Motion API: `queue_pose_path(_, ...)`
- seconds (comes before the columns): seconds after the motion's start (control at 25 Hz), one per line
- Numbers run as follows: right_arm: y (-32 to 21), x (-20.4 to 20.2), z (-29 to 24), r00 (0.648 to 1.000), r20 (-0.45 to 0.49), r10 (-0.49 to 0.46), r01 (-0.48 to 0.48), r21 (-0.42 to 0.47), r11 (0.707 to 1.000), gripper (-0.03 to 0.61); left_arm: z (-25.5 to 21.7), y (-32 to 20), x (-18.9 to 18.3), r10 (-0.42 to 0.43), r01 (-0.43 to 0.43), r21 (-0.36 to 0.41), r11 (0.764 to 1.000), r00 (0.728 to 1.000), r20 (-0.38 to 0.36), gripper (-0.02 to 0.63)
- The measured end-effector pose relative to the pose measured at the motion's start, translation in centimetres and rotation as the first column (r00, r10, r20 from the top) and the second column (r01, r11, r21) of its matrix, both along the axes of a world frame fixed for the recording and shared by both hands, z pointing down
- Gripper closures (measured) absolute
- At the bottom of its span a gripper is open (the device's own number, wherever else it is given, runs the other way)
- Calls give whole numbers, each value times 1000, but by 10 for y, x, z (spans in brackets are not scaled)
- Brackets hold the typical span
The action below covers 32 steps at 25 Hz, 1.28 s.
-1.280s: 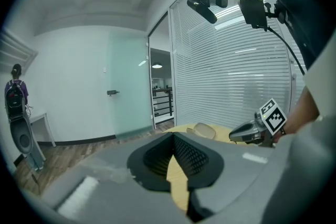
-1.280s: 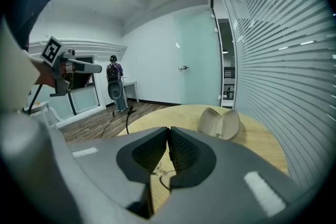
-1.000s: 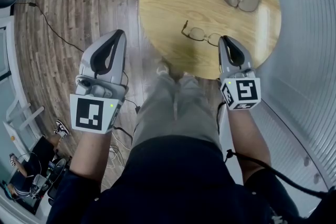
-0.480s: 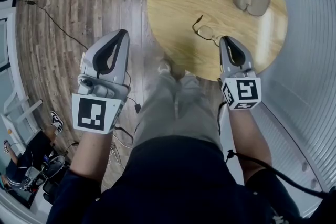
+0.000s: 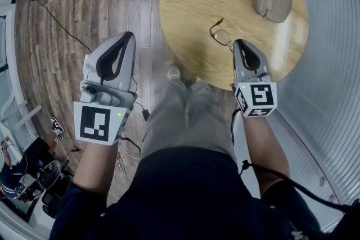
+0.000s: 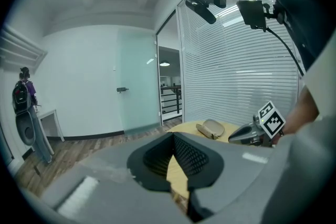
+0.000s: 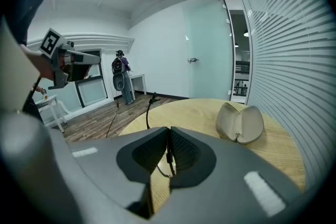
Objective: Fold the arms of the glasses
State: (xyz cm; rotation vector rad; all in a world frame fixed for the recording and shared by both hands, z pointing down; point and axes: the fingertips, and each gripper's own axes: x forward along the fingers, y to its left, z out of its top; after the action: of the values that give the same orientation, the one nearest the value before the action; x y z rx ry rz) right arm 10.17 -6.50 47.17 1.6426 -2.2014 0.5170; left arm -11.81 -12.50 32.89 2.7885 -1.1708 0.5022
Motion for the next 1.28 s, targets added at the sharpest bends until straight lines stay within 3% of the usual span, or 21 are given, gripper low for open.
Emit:
queue_pose_path(0.84, -19, -20, 28, 999, -7, -48, 47, -47, 998, 551, 22, -6, -28, -70, 72, -44, 996, 997, 35, 612)
queue_pose_path(1.28, -27, -30, 47, 997, -25, -76, 73, -86, 994, 551, 27, -11, -35, -81, 81, -47, 996, 997, -4, 612)
